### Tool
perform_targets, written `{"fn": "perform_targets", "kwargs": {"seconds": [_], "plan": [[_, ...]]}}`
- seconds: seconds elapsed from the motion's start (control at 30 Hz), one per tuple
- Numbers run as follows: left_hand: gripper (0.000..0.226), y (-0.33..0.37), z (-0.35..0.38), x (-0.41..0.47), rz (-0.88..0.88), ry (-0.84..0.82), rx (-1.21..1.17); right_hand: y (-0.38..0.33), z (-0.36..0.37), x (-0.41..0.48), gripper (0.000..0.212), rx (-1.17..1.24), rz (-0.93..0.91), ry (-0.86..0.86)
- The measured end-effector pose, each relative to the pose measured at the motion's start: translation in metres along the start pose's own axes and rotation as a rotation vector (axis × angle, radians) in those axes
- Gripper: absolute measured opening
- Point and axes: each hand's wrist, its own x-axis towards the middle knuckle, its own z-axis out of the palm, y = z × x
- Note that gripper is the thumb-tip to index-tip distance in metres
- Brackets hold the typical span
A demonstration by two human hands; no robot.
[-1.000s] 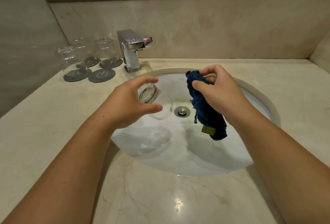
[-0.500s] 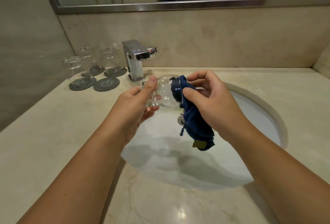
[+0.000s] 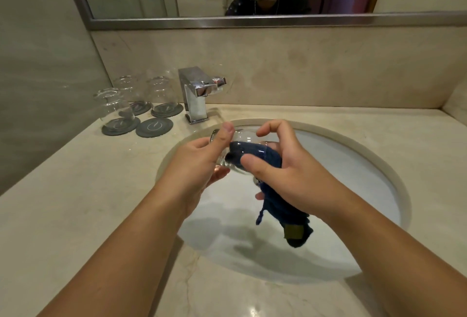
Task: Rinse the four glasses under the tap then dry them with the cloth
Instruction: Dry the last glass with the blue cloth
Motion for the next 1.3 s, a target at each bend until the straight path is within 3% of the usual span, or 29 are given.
{"fn": "perform_targets", "kwargs": {"seconds": [0.23, 0.33, 0.7, 0.9, 1.1, 1.2, 1.3], "plan": [[0.063, -0.006, 0.002, 0.0, 0.007, -0.022, 0.06, -0.002, -0.001, -0.001, 0.061, -0.054, 0.008, -0.093], [0.063, -0.005, 0.003, -0.001, 0.025, -0.037, 0.07, -0.003, -0.003, -0.001, 0.064, -0.002, 0.053, -0.104], [0.045, -0.003, -0.001, -0.003, 0.179, -0.186, 0.136, -0.002, -0.012, 0.003, 0.079, 0.413, 0.209, -0.074], [0.058, -0.002, -0.005, 0.0, 0.283, -0.239, 0.188, -0.001, -0.019, 0.003, 0.079, 0.59, 0.234, -0.109], [0.069, 0.006, -0.003, -0.003, 0.164, -0.24, 0.061, -0.003, -0.017, 0.003, 0.082, 0.484, 0.149, -0.058], [0.058, 0.006, -0.003, -0.003, 0.154, -0.122, 0.108, -0.003, -0.017, 0.003, 0.08, 0.349, 0.114, 0.002], [0.047, 0.003, -0.006, -0.002, 0.193, -0.139, 0.14, -0.001, -0.017, 0.003, 0.083, 0.343, 0.12, -0.014]]}}
